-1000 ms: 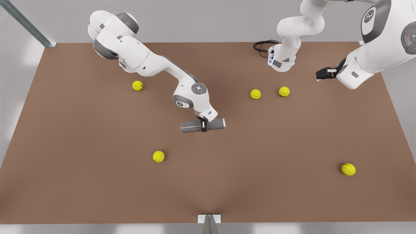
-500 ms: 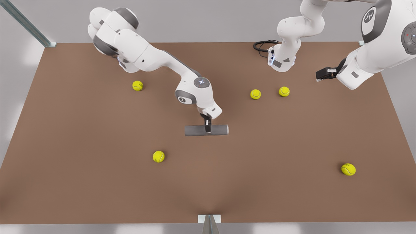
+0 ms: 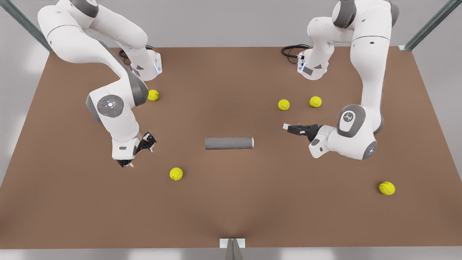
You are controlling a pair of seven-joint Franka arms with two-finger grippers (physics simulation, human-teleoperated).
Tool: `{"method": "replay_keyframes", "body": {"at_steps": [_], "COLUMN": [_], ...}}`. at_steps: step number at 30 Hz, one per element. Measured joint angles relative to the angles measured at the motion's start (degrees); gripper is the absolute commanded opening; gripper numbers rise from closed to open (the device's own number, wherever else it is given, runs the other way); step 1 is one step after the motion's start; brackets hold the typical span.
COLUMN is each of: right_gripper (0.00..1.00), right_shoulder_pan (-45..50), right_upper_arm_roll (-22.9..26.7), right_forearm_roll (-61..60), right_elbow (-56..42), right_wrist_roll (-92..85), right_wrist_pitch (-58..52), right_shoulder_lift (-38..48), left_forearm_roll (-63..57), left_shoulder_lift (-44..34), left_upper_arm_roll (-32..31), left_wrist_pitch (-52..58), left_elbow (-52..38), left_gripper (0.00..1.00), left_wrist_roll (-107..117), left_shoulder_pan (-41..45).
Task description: Put the tennis tube upright
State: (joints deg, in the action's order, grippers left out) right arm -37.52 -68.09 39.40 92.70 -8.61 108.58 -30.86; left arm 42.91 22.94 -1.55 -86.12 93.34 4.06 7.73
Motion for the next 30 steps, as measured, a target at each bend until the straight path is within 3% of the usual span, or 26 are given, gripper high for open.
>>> {"method": "replay_keyframes", "body": {"at_steps": [5, 6, 12, 13, 19, 24, 30], "right_gripper": [1.00, 1.00, 1.00, 1.00, 1.00, 1.00, 1.00], "right_shoulder_pan": [-0.4, 2.8, 36.4, 39.8, 32.8, 26.8, 30.1], "right_upper_arm_roll": [0.8, 5.9, 53.8, 58.7, 59.5, 58.6, 58.9], "right_forearm_roll": [-0.2, -2.3, -21.9, -23.6, -28.1, -28.8, -29.9], "right_elbow": [-0.1, -0.1, 1.8, 1.9, 2.0, 1.2, -0.6], "right_wrist_roll": [1.7, 2.0, 2.7, 2.4, 0.8, -0.2, -0.9], "right_wrist_pitch": [-2.0, -2.3, -5.8, -6.6, -9.8, -10.2, -9.2], "right_shoulder_lift": [1.7, 5.5, 28.1, 29.5, 29.8, 28.4, 24.6], "left_forearm_roll": [6.8, 7.9, 16.6, 18.0, 28.6, 32.1, 36.2], "left_shoulder_lift": [4.2, 5.0, 4.5, 5.3, 11.8, 7.0, 8.1], "left_upper_arm_roll": [0.2, 0.2, -0.6, -1.4, -3.4, -3.7, -4.3], "left_wrist_pitch": [-10.8, -12.4, -24.2, -25.5, -29.8, -31.3, -32.0], "left_elbow": [0.7, 0.8, 11.4, 11.7, 12.3, 22.8, 24.5], "left_gripper": [1.00, 1.00, 1.00, 1.00, 1.00, 1.00, 1.00], "left_wrist_roll": [-5.3, -6.2, -12.9, -14.0, -21.0, -27.3, -34.0], "left_shoulder_pan": [-1.2, -1.4, 3.2, 3.3, 3.2, 1.8, 3.3]}}
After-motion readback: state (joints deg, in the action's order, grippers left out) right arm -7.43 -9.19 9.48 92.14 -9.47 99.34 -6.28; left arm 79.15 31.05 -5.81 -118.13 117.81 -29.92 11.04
